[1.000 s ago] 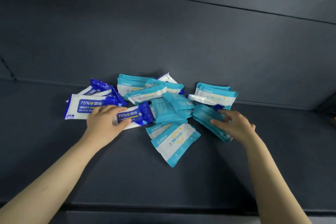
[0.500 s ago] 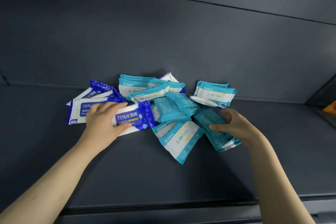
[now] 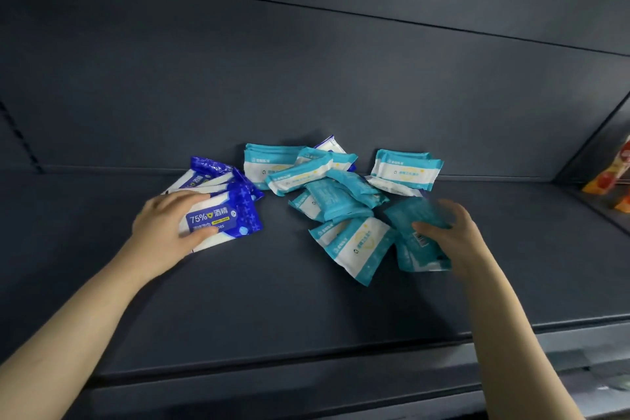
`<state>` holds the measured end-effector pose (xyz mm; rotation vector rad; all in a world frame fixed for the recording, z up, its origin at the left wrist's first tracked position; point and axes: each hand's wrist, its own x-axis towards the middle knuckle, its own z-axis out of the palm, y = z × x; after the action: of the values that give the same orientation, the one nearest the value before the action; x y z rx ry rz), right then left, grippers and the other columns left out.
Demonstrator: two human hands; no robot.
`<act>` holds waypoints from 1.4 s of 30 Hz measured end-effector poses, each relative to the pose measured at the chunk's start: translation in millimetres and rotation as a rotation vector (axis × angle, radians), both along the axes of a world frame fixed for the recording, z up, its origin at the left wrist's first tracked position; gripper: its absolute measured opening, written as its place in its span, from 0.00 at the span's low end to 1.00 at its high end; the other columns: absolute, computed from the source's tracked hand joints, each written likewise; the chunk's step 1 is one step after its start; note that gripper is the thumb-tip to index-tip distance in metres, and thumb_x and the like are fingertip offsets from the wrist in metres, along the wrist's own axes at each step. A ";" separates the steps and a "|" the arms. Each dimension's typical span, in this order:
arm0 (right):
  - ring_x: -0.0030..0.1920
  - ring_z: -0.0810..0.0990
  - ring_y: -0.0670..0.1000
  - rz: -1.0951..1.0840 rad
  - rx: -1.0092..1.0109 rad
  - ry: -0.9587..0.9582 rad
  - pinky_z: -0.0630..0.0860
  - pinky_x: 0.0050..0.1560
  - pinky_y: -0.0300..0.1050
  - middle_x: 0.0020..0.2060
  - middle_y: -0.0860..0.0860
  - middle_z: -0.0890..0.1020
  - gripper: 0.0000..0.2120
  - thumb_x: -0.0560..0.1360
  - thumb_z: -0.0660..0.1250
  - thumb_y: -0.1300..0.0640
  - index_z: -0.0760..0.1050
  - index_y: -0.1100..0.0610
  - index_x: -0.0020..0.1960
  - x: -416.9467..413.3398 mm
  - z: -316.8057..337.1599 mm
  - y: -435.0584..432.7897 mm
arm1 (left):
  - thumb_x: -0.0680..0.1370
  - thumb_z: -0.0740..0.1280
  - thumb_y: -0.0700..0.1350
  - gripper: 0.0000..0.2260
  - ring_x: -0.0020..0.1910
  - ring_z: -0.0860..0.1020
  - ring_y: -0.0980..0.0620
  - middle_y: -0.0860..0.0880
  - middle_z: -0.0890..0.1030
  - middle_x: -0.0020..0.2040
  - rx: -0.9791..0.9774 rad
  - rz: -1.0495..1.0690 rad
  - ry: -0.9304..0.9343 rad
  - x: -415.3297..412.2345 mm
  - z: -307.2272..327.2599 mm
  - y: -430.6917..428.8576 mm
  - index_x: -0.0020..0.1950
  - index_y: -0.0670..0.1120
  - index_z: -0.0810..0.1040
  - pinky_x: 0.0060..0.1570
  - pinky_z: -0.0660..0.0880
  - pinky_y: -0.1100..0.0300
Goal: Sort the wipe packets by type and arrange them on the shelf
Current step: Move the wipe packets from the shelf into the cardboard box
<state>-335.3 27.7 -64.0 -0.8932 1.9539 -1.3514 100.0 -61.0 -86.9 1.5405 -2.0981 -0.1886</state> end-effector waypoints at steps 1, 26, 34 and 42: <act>0.44 0.83 0.53 -0.053 -0.030 -0.079 0.81 0.40 0.52 0.56 0.55 0.81 0.30 0.69 0.79 0.61 0.72 0.58 0.68 3.0 0.0 2.9 | 0.68 0.59 0.68 0.33 0.62 0.74 0.41 0.50 0.78 0.66 -0.019 -0.010 -0.021 0.8 -0.4 1.5 0.65 0.50 0.78 0.59 0.70 0.43; 0.43 0.83 0.56 -0.166 0.076 -0.143 0.80 0.41 0.48 0.46 0.57 0.83 0.16 0.78 0.70 0.50 0.77 0.63 0.54 124.3 -6.0 22.7 | 0.74 0.72 0.56 0.24 0.56 0.74 0.52 0.48 0.76 0.60 0.368 0.019 0.290 -0.6 12.5 3.7 0.67 0.48 0.76 0.51 0.69 0.59; 0.46 0.82 0.50 -0.088 -0.097 0.022 0.81 0.42 0.49 0.50 0.50 0.82 0.15 0.77 0.71 0.53 0.73 0.53 0.61 159.8 -2.0 19.7 | 0.75 0.73 0.52 0.17 0.55 0.76 0.58 0.56 0.77 0.59 0.407 -0.128 0.442 2.2 14.9 3.3 0.62 0.58 0.73 0.45 0.70 0.64; 0.45 0.86 0.57 -0.077 -0.217 -0.548 0.84 0.41 0.55 0.51 0.57 0.86 0.18 0.73 0.75 0.62 0.77 0.57 0.61 161.4 -4.6 26.0 | 0.74 0.75 0.40 0.23 0.52 0.83 0.52 0.52 0.80 0.59 0.533 -0.091 0.984 -2.8 12.6 3.0 0.66 0.53 0.74 0.49 0.80 0.54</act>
<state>-173.9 53.7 -68.6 -0.4693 1.4520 -1.6650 97.2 -57.9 -74.3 1.2003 -1.3449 -1.3233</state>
